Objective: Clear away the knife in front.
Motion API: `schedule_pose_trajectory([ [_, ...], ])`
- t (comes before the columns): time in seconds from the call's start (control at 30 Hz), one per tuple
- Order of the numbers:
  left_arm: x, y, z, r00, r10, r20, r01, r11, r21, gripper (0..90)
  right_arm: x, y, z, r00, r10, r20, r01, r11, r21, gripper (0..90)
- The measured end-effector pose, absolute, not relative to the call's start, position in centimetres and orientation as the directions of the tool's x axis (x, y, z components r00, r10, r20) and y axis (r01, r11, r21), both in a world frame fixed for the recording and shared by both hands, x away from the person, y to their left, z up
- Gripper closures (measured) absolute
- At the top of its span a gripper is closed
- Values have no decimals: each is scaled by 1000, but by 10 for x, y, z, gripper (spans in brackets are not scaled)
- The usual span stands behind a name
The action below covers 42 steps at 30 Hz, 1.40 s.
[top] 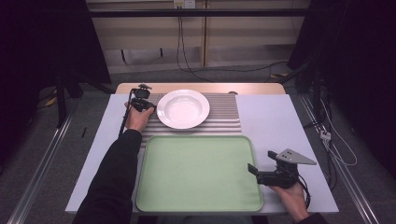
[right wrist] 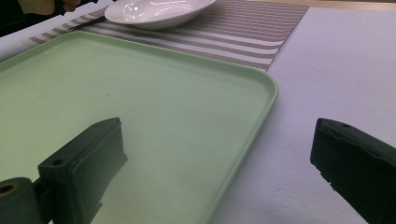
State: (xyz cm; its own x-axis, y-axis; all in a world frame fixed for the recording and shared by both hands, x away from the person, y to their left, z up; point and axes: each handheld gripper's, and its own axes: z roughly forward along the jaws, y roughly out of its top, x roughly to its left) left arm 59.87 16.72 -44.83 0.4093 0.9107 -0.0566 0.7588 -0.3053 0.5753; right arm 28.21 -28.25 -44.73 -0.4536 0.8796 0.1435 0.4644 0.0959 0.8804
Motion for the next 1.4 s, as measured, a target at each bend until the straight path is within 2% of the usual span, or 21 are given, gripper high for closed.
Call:
schedule_pose_trajectory([
  [1.07, 527, 203, -443, 485, 872, -73, 753, -373, 542, 799, 282, -281, -447, -452, 882, 133, 465, 106, 879, 30],
  [1.4, 527, 202, -442, 491, 868, -71, 753, -382, 536, 790, 283, -280, -447, -455, 880, 135, 466, 106, 878, 30],
])
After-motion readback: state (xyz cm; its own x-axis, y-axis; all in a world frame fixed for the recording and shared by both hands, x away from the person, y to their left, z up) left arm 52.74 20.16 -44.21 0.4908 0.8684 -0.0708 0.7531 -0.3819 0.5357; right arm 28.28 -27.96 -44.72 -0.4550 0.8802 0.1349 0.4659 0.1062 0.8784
